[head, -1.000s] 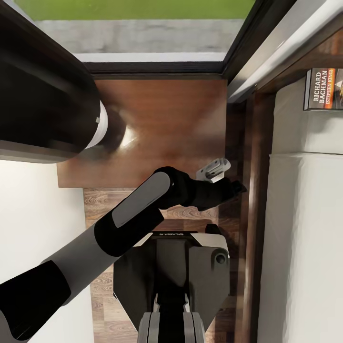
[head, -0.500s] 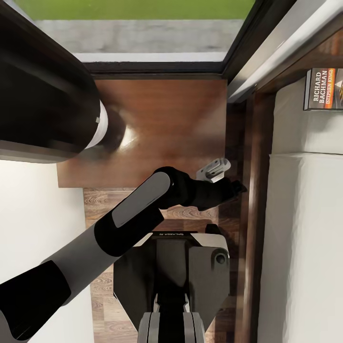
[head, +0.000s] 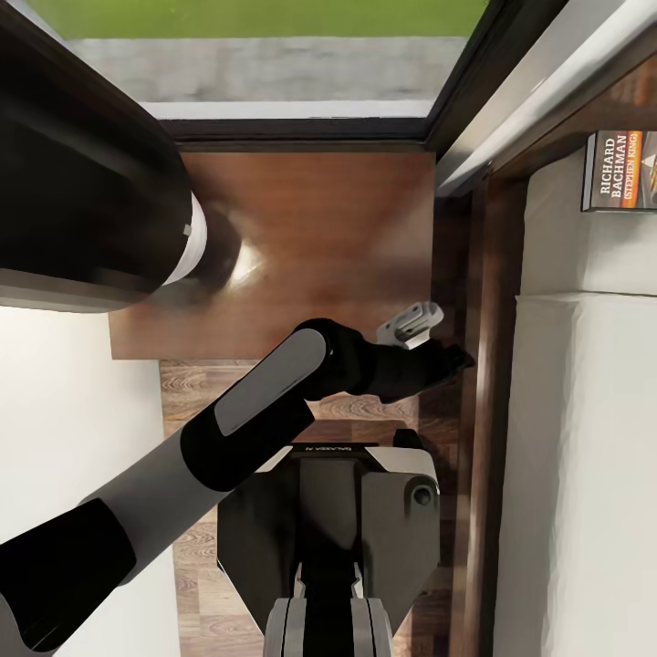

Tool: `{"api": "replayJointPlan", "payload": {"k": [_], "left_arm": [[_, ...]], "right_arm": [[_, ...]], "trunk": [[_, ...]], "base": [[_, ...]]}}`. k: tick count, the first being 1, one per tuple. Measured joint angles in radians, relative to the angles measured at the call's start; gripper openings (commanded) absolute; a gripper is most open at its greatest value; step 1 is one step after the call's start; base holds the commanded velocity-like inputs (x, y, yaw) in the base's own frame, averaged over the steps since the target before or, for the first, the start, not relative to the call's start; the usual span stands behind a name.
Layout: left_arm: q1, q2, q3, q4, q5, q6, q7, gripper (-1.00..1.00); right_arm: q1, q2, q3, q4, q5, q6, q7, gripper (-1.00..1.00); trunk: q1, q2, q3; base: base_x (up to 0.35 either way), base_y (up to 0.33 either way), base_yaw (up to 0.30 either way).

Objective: In the bedroom, move the book from the bed onto either nightstand, and place the two sandals side by side next to the bed.

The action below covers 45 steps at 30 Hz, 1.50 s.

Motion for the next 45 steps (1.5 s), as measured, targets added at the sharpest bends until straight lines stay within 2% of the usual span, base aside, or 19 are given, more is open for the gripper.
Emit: {"api": "replayJointPlan", "payload": {"k": [2, 6, 16, 20, 23, 25, 30, 39, 41, 42, 44, 45], "left_arm": [[-0.002, 0.0, 0.001, -0.001, 0.0, 0.0, -0.001, 1.0], [-0.005, -0.001, 0.004, -0.003, 0.0, 0.0, -0.002, 1.0], [-0.024, -0.004, 0.04, -0.008, 0.0, 0.002, -0.002, 1.0], [-0.042, -0.004, 0.054, -0.009, 0.0, 0.002, 0.001, 1.0], [-0.048, -0.003, 0.057, -0.009, 0.0, 0.002, 0.002, 1.0], [-0.058, -0.003, 0.062, -0.01, 0.0, 0.003, 0.003, 1.0], [-0.074, -0.003, 0.065, -0.011, 0.0, 0.003, 0.003, 1.0], [-0.142, -0.001, 0.073, -0.012, -0.005, 0.004, 0.005, 1.0], [-0.175, -0.001, 0.078, -0.01, -0.022, 0.004, 0.004, 1.0], [-0.209, -0.001, 0.087, -0.006, -0.056, 0.004, 0.002, 1.0], [-0.249, 0.0, 0.102, -0.002, -0.1, 0.006, 0.001, 1.0], [-0.249, 0.0, 0.102, -0.002, -0.101, 0.006, 0.001, 1.0]], "right_arm": [[0.0, -0.016, -0.001, -0.038, -0.01, 0.041, 0.007, 1.0], [0.002, -0.03, -0.001, -0.081, -0.019, 0.084, 0.011, 1.0], [0.009, -0.067, -0.001, -0.184, -0.044, 0.22, 0.017, 1.0], [0.011, -0.094, -0.002, -0.215, -0.058, 0.294, 0.018, 1.0], [0.012, -0.104, -0.002, -0.222, -0.064, 0.313, 0.018, 1.0], [0.013, -0.121, -0.001, -0.231, -0.074, 0.339, 0.019, 1.0], [0.018, -0.136, -0.001, -0.235, -0.082, 0.358, 0.02, 1.0], [0.056, -0.166, -0.002, -0.232, -0.091, 0.379, 0.043, 1.0], [0.086, -0.183, -0.002, -0.225, -0.092, 0.382, 0.066, 1.0], [0.118, -0.198, -0.001, -0.219, -0.095, 0.384, 0.097, 1.0], [0.145, -0.211, -0.002, -0.214, -0.097, 0.385, 0.127, 1.0], [0.145, -0.211, -0.002, -0.214, -0.098, 0.385, 0.127, 1.0]], "trunk": [[0.0, 0.0, 0.0], [0.0, 0.0, 0.0], [0.0, 0.0, 0.0], [0.0, 0.0, 0.0], [0.0, 0.0, 0.0], [0.0, 0.0, 0.0], [0.0, 0.0, 0.0], [0.0, 0.0, 0.0], [0.0, 0.0, 0.0], [0.0, 0.0, 0.0], [0.0, 0.0, 0.0], [0.0, 0.0, 0.0]], "base": [[0.0, 0.0, 0.0], [0.0, 0.0, 0.0], [0.0, 0.0, 0.0], [0.0, 0.0, 0.0], [0.0, 0.0, 0.0], [0.0, 0.0, 0.0], [0.0, 0.0, 0.0], [0.0, 0.0, 0.0], [0.0, 0.0, 0.0], [0.0, 0.0, 0.0], [0.0, 0.0, 0.0], [0.0, 0.0, 0.0]]}}
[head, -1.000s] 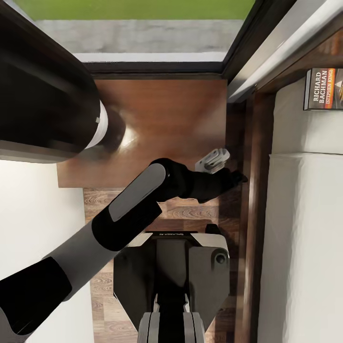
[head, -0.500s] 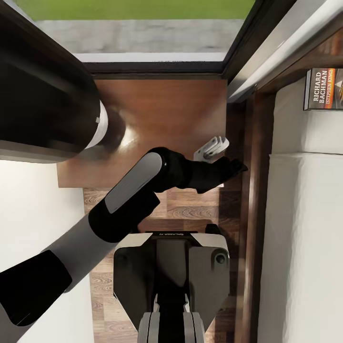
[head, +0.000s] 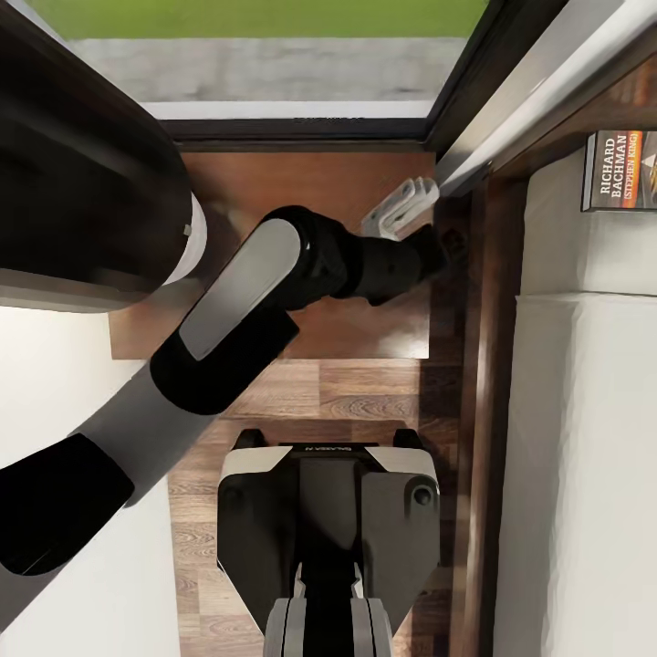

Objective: In the bedroom, move the book from the bed onto either nightstand, and place the two sandals side by side next to the bed.

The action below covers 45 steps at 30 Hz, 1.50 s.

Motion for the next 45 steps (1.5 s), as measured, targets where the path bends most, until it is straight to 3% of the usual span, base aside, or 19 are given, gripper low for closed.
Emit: {"api": "replayJointPlan", "payload": {"k": [2, 7, 9, 16, 21, 29, 36, 38, 41, 43, 44, 45], "left_arm": [[-0.034, 0.001, 0.017, 0.009, -0.04, 0.01, -0.004, 1.0], [-0.058, 0.002, 0.035, 0.028, -0.067, 0.034, -0.02, 1.0], [-0.069, 0.005, 0.058, 0.044, -0.084, 0.058, -0.049, 1.0], [-0.067, 0.006, 0.089, 0.059, -0.105, 0.083, -0.097, 1.0], [-0.053, 0.007, 0.111, 0.067, -0.12, 0.098, -0.137, 1.0], [-0.029, 0.008, 0.121, 0.071, -0.128, 0.104, -0.168, 1.0], [-0.011, 0.008, 0.127, 0.082, -0.165, 0.109, -0.255, 1.0], [-0.006, 0.009, 0.128, 0.092, -0.201, 0.113, -0.324, 1.0], [-0.004, 0.009, 0.129, 0.099, -0.223, 0.115, -0.364, 1.0], [-0.001, 0.009, 0.13, 0.12, -0.262, 0.119, -0.444, 1.0], [-0.001, 0.009, 0.13, 0.12, -0.263, 0.119, -0.445, 1.0], [0.0, 0.009, 0.13, 0.134, -0.28, 0.12, -0.485, 1.0]], "right_arm": [[0.018, -0.01, 0.0, 0.003, -0.001, 0.0, 0.021, 1.0], [0.03, -0.022, 0.0, 0.004, -0.001, 0.002, 0.034, 1.0], [0.037, -0.037, 0.0, 0.004, -0.001, 0.003, 0.042, 1.0], [0.044, -0.068, -0.001, 0.003, 0.0, 0.004, 0.049, 1.0], [0.048, -0.112, -0.001, 0.005, -0.001, 0.006, 0.053, 1.0], [0.05, -0.143, 0.0, 0.006, -0.002, 0.01, 0.055, 1.0], [0.051, -0.156, -0.001, 0.006, -0.004, 0.032, 0.056, 1.0], [0.051, -0.159, -0.001, 0.007, -0.004, 0.041, 0.057, 1.0], [0.051, -0.16, -0.002, 0.008, -0.004, 0.044, 0.057, 1.0], [0.052, -0.162, -0.002, 0.012, -0.004, 0.049, 0.057, 1.0], [0.052, -0.162, -0.002, 0.012, -0.004, 0.049, 0.057, 1.0], [0.052, -0.163, -0.002, 0.015, -0.004, 0.051, 0.057, 1.0]], "trunk": [[0.0, 0.0, 0.0], [0.0, 0.0, 0.0], [0.0, 0.0, 0.0], [0.0, 0.0, 0.0], [0.0, 0.0, 0.0], [0.0, 0.0, 0.0], [0.0, 0.0, 0.0], [0.0, 0.0, 0.0], [0.0, 0.0, 0.0], [0.0, 0.0, 0.0], [0.0, 0.0, 0.0], [0.0, 0.0, 0.0]], "base": [[0.0, 0.0, 0.0], [0.0, 0.0, 0.0], [0.0, 0.0, 0.0], [0.0, 0.0, 0.0], [0.0, 0.0, 0.0], [0.0, 0.0, -0.011], [0.0, 0.0, -0.141], [0.0, 0.0, -0.208], [0.0, 0.0, -0.227], [0.0, 0.0, -0.245], [0.0, 0.0, -0.253], [0.0, 0.0, -0.24]]}}
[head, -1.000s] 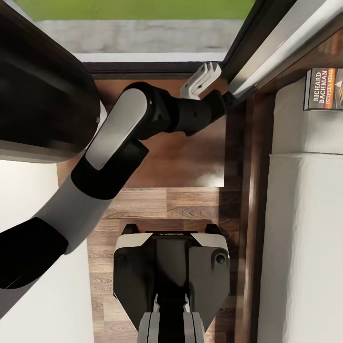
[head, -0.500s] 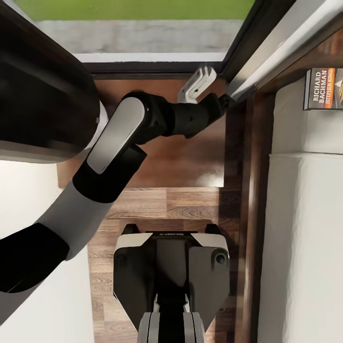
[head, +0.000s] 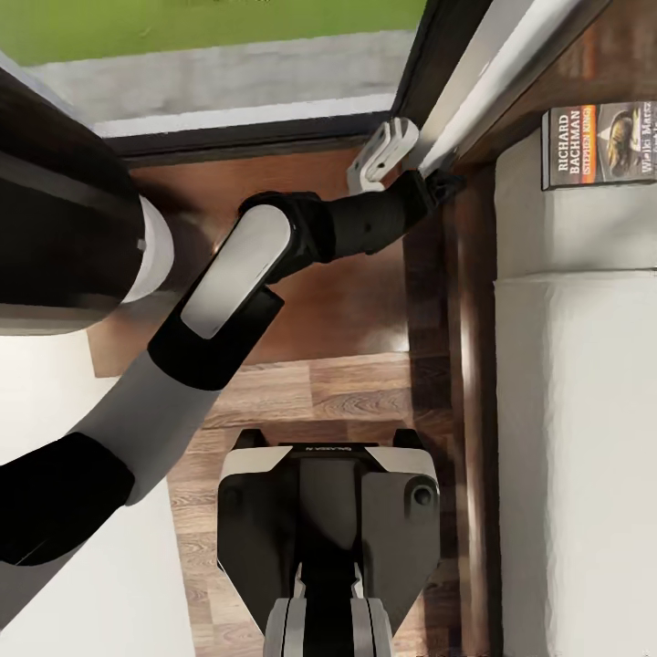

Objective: In the bedroom, move the book from the bed onto either nightstand, and place the two sandals side by side next to the bed.

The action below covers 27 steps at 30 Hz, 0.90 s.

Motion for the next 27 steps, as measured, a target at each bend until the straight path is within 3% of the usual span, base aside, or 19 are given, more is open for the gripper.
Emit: {"api": "replayJointPlan", "payload": {"k": [1, 6, 8, 13, 15, 27], "left_arm": [[0.001, 0.0, 0.0, 0.015, -0.014, 0.001, -0.04, 1.0], [0.004, 0.001, -0.001, 0.041, -0.035, 0.003, -0.116, 1.0], [0.009, 0.004, -0.002, 0.059, -0.049, 0.004, -0.182, 1.0], [0.021, 0.008, -0.001, 0.072, -0.058, 0.004, -0.246, 1.0], [0.027, 0.011, 0.001, 0.08, -0.062, 0.008, -0.309, 1.0], [-0.004, 0.012, 0.006, 0.116, -0.069, 0.055, -0.434, 1.0]], "right_arm": [[0.0, -0.001, 0.0, 0.004, 0.0, 0.001, 0.001, 1.0], [-0.001, -0.006, 0.0, 0.01, 0.0, 0.006, 0.005, 1.0], [-0.001, -0.016, 0.001, 0.015, 0.0, 0.013, 0.012, 1.0], [0.0, -0.025, 0.001, 0.018, 0.001, 0.02, 0.019, 1.0], [0.0, -0.031, 0.001, 0.02, 0.001, 0.024, 0.024, 1.0], [0.0, -0.036, 0.002, 0.024, 0.002, 0.03, 0.032, 1.0]], "trunk": [[0.0, 0.0, 0.0], [0.0, 0.0, 0.0], [0.0, 0.0, 0.0], [0.0, 0.0, 0.0], [0.0, 0.0, 0.0], [0.0, 0.0, 0.0]], "base": [[0.0, 0.0, -0.24], [0.0, 0.0, -0.179], [0.0, 0.0, -0.108], [0.0, 0.0, -0.073], [0.0, 0.0, -0.044], [0.0, 0.0, -0.021]]}}
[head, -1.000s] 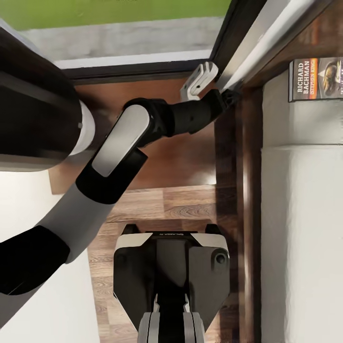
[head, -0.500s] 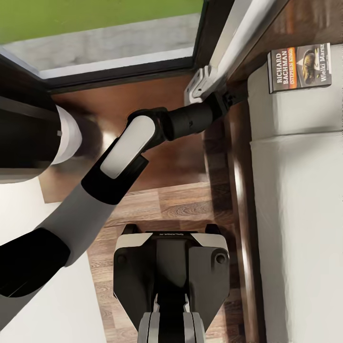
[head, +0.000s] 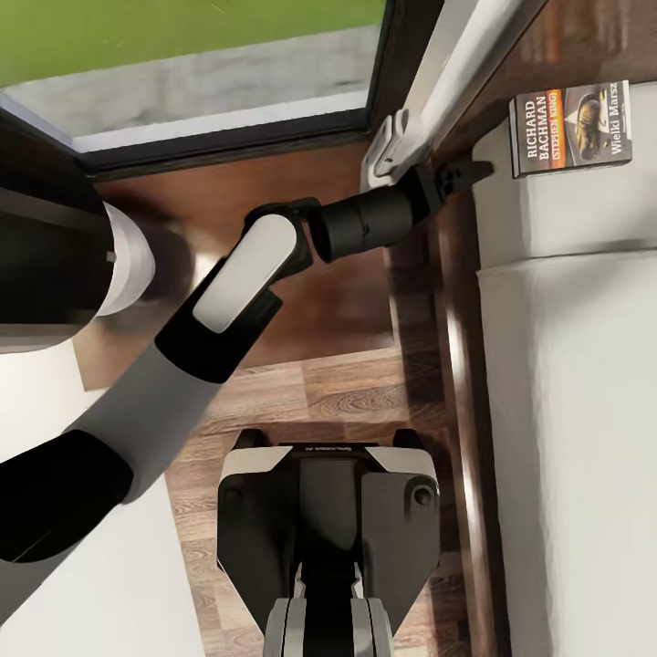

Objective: In the bedroom, move the book from the bed onto either nightstand, and place the two sandals side by side next to the bed.

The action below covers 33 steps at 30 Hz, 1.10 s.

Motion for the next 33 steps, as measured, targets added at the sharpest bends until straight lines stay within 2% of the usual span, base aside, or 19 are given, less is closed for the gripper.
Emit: {"api": "replayJointPlan", "payload": {"k": [6, 11, 12, 13, 15, 16, 17, 22, 24, 29, 33], "left_arm": [[-0.013, 0.003, 0.001, 0.008, -0.007, 0.013, -0.027, 1.0], [-0.017, 0.017, 0.001, -0.001, -0.041, 0.025, -0.04, 1.0], [-0.017, 0.027, 0.001, -0.011, -0.058, 0.027, -0.042, 1.0], [-0.017, 0.028, 0.001, -0.012, -0.059, 0.027, -0.042, 1.0], [-0.016, 0.052, 0.003, -0.039, -0.089, 0.033, -0.045, 1.0], [-0.016, 0.052, 0.003, -0.039, -0.09, 0.033, -0.045, 1.0], [-0.015, 0.064, 0.004, -0.053, -0.101, 0.036, -0.046, 1.0], [-0.013, 0.089, 0.006, -0.079, -0.117, 0.045, -0.048, 1.0], [-0.012, 0.112, 0.012, -0.096, -0.129, 0.056, -0.05, 1.0], [-0.012, 0.135, 0.025, -0.105, -0.14, 0.071, -0.055, 1.0], [-0.014, 0.14, 0.032, -0.096, -0.145, 0.079, -0.058, 1.0]], "right_arm": [[0.002, 0.004, 0.0, 0.005, 0.0, 0.0, 0.002, 1.0], [0.009, 0.01, 0.001, 0.013, 0.0, 0.001, 0.014, 1.0], [0.016, 0.013, 0.001, 0.015, 0.0, 0.001, 0.024, 1.0], [0.016, 0.013, 0.001, 0.015, 0.0, 0.001, 0.025, 1.0], [0.034, 0.021, 0.001, 0.018, 0.002, 0.001, 0.048, 1.0], [0.034, 0.021, 0.001, 0.019, 0.001, 0.001, 0.048, 1.0], [0.044, 0.024, 0.001, 0.019, 0.002, 0.001, 0.059, 1.0], [0.064, 0.028, 0.001, 0.018, 0.001, 0.001, 0.078, 1.0], [0.078, 0.031, 0.002, 0.017, 0.0, 0.001, 0.09, 1.0], [0.091, 0.035, 0.002, 0.016, 0.0, 0.0, 0.1, 1.0], [0.096, 0.036, 0.002, 0.017, 0.0, 0.0, 0.104, 1.0]], "trunk": [[0.0, 0.0, 0.0], [0.0, 0.0, 0.0], [0.0, 0.0, 0.0], [0.0, 0.0, 0.0], [0.0, 0.0, 0.0], [0.0, 0.0, 0.0], [0.0, 0.0, 0.0], [0.0, 0.0, 0.0], [0.0, 0.0, 0.0], [0.0, 0.0, 0.0], [0.0, 0.0, 0.0]], "base": [[0.0, 0.0, -0.007], [0.0, 0.0, -0.003], [0.0, 0.0, -0.002], [0.0, 0.0, -0.002], [0.0, 0.0, -0.002], [0.0, 0.0, -0.001], [0.0, 0.0, -0.001], [0.0, 0.0, 0.0], [0.0, 0.0, 0.0], [0.0, 0.0, 0.0], [0.0, 0.0, 0.0]]}}
